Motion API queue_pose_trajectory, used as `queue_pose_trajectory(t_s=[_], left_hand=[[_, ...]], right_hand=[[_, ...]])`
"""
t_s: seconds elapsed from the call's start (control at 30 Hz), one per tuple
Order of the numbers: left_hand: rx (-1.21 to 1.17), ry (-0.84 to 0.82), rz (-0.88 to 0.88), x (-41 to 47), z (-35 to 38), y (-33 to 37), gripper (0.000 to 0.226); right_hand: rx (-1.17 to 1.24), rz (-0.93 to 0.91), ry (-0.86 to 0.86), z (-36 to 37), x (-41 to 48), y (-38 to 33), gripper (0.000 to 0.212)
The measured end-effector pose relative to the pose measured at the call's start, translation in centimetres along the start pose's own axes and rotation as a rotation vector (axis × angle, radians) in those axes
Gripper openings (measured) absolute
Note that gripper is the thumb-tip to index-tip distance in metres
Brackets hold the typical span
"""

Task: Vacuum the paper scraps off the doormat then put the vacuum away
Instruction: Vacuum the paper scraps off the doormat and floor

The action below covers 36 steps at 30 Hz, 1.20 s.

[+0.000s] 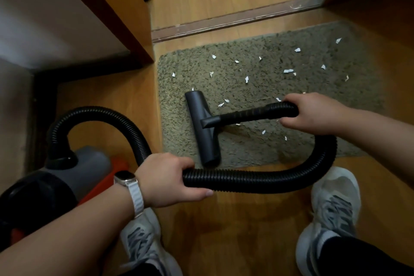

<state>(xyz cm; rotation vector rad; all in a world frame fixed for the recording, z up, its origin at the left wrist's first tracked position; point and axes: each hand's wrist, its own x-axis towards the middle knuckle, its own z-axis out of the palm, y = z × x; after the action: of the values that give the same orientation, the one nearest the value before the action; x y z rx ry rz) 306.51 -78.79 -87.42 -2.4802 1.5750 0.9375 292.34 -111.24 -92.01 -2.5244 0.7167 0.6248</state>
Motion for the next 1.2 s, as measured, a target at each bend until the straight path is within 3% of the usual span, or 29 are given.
queue_pose_trajectory(t_s=[0.13,0.3,0.77,1.07,1.2], left_hand=[[0.015,0.013,0.018,-0.1,-0.3,-0.5,0.078],[-0.015,0.093,0.009,0.0,-1.1,-1.1,0.075],[-0.200,0.278,-0.168,-1.4,-2.6,-6.3,0.067],[-0.060,0.315,-0.168,-2.1,-1.3,-6.5,0.084],[-0.067,0.310,-0.145,-2.1,-1.0,-6.6,0.082]], right_hand=[[-0.042,0.042,0.054,-0.6,0.0,-0.9,0.025],[0.078,0.063,0.127,-1.5,0.1,-1.4,0.019],[0.079,0.082,0.232,-3.9,8.7,-8.9,0.026],[-0.069,-0.041,0.247,-3.0,9.7,-12.4,0.026],[-0.051,-0.006,0.260,-2.8,8.7,-11.1,0.024]])
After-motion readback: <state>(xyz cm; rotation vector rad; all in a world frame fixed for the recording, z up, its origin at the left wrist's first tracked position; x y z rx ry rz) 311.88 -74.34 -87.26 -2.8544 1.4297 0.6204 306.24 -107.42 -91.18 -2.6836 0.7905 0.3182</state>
